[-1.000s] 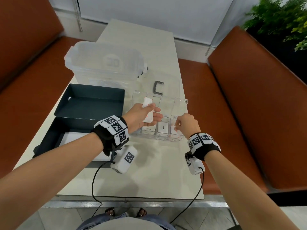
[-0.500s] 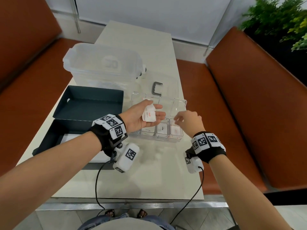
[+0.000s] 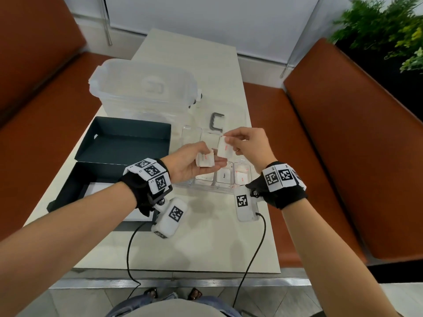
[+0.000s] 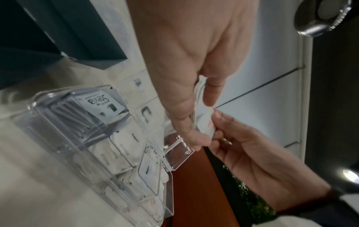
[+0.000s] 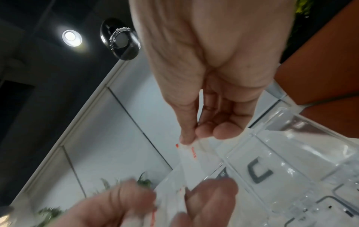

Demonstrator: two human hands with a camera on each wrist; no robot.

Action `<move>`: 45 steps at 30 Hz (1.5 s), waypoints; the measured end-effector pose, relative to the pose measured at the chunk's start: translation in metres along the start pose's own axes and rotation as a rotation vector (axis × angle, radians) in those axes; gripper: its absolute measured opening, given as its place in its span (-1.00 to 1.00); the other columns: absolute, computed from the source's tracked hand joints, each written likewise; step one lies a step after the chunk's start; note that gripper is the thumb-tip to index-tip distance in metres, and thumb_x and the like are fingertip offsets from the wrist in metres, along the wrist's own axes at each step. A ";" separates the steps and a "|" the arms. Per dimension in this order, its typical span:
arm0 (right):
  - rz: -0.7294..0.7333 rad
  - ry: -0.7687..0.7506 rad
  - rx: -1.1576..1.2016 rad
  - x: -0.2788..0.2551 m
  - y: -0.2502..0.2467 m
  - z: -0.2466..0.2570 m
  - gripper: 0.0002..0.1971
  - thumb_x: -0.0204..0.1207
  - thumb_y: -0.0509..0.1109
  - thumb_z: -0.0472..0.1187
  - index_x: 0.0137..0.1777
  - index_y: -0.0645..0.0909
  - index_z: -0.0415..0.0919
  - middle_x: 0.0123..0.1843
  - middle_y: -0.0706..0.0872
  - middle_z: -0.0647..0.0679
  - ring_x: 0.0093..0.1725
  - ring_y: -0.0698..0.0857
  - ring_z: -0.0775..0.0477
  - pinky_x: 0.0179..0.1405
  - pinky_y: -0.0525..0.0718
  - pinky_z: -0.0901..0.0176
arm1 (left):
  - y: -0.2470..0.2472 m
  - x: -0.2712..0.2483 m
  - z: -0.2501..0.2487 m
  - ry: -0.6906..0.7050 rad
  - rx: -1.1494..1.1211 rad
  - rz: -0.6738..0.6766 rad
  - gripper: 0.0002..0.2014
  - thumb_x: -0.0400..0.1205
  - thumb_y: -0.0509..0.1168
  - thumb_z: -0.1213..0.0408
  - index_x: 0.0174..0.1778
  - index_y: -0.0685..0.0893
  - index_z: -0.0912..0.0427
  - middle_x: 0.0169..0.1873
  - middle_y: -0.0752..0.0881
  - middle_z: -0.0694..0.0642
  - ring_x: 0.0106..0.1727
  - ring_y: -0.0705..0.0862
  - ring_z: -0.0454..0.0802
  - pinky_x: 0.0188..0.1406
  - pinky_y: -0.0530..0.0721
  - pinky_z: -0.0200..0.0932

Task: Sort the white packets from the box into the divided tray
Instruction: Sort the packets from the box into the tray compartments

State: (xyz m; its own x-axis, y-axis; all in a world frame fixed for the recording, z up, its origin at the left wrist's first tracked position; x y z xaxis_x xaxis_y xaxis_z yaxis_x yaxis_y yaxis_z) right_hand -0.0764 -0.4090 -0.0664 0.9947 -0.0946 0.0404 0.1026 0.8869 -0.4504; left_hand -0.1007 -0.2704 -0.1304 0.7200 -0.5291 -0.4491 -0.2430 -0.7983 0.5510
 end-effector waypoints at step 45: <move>-0.020 0.293 -0.386 -0.003 -0.042 -0.106 -0.97 0.48 0.52 -0.20 -0.17 0.73 -0.08 -0.09 0.72 -0.08 -0.03 0.63 -0.07 -0.05 0.55 0.12 | -0.005 -0.006 -0.008 0.134 0.131 -0.147 -0.69 0.75 0.21 0.32 0.23 0.63 0.53 0.08 0.76 0.42 0.02 0.82 0.15 -0.17 0.81 -0.17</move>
State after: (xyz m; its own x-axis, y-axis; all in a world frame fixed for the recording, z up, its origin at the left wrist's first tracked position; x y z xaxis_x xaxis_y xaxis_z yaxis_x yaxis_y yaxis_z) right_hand -0.0840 -0.4939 -0.1422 0.9432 -0.2822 -0.1751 0.0566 0.6562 -0.7525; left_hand -0.0988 -0.2609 -0.1241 0.8316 -0.3687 -0.4154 -0.2053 -0.8989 0.3870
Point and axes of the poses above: each hand's wrist, its own x-axis towards the middle knuckle, its own y-axis out of the palm, z = x × y, the point moved 9 cm from there along x, towards the middle knuckle
